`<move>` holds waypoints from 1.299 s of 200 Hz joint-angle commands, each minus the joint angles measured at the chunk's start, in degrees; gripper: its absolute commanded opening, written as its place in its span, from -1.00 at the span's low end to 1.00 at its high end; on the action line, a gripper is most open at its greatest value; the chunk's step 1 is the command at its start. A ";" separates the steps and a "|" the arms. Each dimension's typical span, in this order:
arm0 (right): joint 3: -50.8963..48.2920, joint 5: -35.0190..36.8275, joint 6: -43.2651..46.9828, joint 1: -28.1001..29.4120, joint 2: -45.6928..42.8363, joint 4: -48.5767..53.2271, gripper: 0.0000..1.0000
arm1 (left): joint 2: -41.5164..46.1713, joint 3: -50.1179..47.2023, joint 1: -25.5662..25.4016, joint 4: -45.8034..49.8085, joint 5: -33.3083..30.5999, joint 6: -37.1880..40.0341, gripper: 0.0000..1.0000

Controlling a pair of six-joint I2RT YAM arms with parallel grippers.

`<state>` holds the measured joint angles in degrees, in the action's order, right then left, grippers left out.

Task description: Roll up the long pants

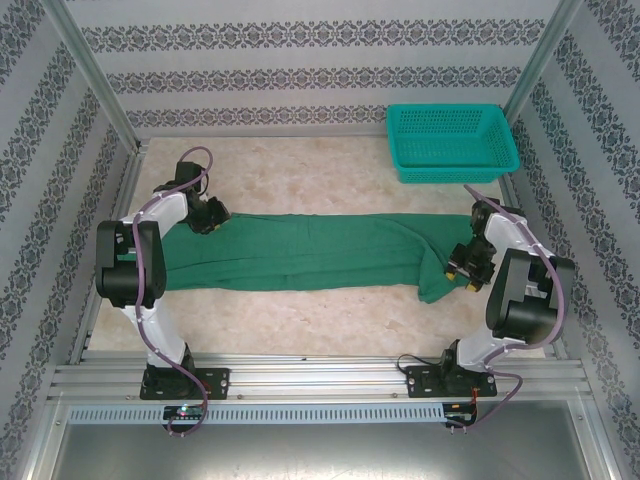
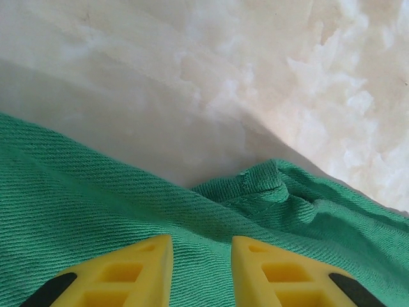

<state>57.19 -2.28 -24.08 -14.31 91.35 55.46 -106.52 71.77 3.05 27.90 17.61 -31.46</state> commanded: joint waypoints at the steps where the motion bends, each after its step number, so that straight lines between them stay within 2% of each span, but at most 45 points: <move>1: -0.85 -2.59 -0.28 1.65 0.72 -1.79 -0.09 | -1.63 1.01 -0.50 -0.27 0.60 0.70 -0.40; 35: -1.85 -3.45 -0.22 7.08 0.68 -1.21 -0.09 | -1.81 0.42 -0.42 -0.65 1.11 0.61 -0.41; 89: -1.99 -5.16 -5.87 23.48 -5.28 3.42 -0.09 | -1.66 0.13 -0.50 -1.35 1.45 0.09 -0.41; 103: -1.92 -4.99 -7.12 25.88 -6.97 5.39 -0.08 | -1.85 0.22 -0.50 -1.36 1.47 0.00 -0.41; 118: -2.49 -0.68 -7.18 25.20 -9.18 7.44 0.00 | -1.83 0.26 -0.56 -1.36 1.61 0.00 -0.41; 131: -3.20 3.51 -7.43 21.86 -11.03 7.92 0.03 | -1.85 0.30 -0.55 -1.53 1.87 0.00 -0.41; 150: -3.20 3.11 -7.73 15.66 -11.58 6.23 0.06 | -1.76 0.34 -0.54 -1.36 1.91 0.00 -0.42; 179: -2.64 2.04 -5.66 12.01 -6.40 3.09 0.09 | -1.83 0.04 -0.59 -1.45 1.64 0.34 -0.42; 224: 1.65 2.47 -4.73 11.30 3.51 0.81 0.03 | -2.20 0.30 -0.59 -1.46 2.23 0.34 -0.42; 234: 2.54 0.73 -5.13 12.46 2.60 0.35 0.02 | -2.12 0.28 -0.59 -1.31 2.20 0.41 -0.43; 260: 6.33 3.02 -7.39 17.05 -2.75 2.41 0.02 | -1.75 -0.02 -0.54 -1.53 1.65 0.50 -0.43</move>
<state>59.00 -0.51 -29.87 -0.89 93.73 56.34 -107.81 71.77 3.05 27.51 19.29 -31.48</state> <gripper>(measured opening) 0.511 0.288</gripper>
